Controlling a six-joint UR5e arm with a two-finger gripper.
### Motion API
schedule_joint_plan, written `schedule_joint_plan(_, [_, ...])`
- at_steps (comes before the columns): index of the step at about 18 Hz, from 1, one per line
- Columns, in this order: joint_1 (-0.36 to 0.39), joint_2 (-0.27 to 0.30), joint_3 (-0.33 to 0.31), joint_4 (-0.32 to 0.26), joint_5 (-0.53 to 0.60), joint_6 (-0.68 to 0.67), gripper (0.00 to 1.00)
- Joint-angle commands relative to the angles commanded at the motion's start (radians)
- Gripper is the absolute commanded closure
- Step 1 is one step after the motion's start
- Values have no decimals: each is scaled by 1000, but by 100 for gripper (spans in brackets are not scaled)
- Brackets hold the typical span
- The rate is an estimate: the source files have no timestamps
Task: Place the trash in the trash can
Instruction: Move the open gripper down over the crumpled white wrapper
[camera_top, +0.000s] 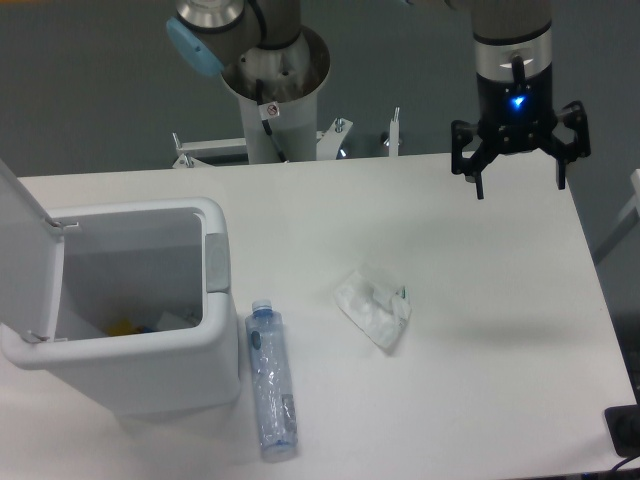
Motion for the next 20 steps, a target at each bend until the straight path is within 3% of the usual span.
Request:
schedule_joint_plan(5, [-14, 3, -58, 25, 46, -6, 0])
schedule_joint_plan(12, [-115, -28, -143, 44, 69, -20, 0])
schedule_joint_plan(16, [-149, -41, -215, 132, 74, -110, 0])
schedule_joint_plan(20, [-175, -58, -268, 143, 75, -114, 0])
